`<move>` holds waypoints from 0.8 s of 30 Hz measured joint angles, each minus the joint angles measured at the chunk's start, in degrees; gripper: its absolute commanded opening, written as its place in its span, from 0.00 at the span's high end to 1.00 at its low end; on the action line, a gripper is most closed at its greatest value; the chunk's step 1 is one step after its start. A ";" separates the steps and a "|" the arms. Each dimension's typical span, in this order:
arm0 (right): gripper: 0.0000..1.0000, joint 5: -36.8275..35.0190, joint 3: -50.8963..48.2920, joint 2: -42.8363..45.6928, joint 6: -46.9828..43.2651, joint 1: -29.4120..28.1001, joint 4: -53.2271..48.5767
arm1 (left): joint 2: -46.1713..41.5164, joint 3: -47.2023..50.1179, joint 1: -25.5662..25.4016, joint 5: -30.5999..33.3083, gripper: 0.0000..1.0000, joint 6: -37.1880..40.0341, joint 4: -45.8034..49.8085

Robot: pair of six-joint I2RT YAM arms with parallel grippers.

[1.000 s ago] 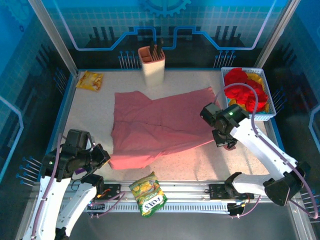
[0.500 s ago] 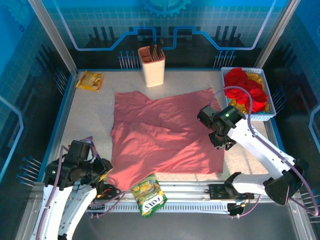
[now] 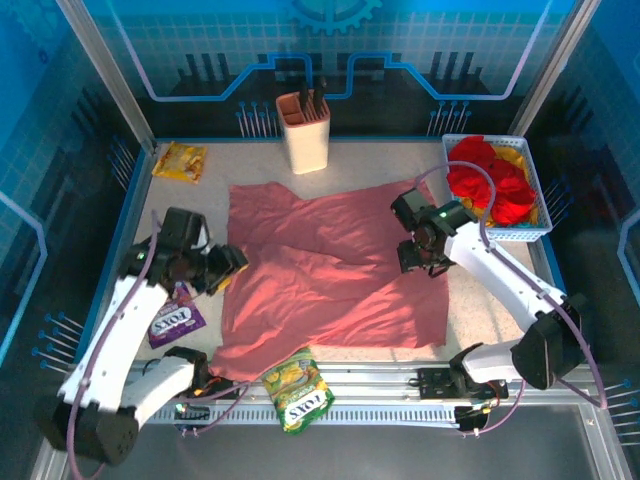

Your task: Fold and stack the t-shirts

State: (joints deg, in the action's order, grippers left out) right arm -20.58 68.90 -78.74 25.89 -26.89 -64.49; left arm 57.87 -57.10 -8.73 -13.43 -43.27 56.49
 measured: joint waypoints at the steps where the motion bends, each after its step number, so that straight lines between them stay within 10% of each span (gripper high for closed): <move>1: 0.31 1.36 0.00 -1.03 -0.09 1.49 2.47 | 3.04 -0.74 0.00 0.79 0.46 0.85 -2.36; 11: 0.30 10.62 10.47 -22.80 0.20 7.91 14.01 | 37.94 -18.12 0.00 6.34 0.48 7.98 -15.28; 24: 0.26 18.32 21.40 -40.85 1.49 12.09 17.64 | 64.96 -38.05 1.31 7.04 0.51 13.79 -9.66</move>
State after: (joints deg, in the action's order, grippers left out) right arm -2.26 90.30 -119.59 27.38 -14.81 -46.85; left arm 122.83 -95.15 -7.42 -6.39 -29.47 46.83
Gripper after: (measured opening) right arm 0.742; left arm 0.497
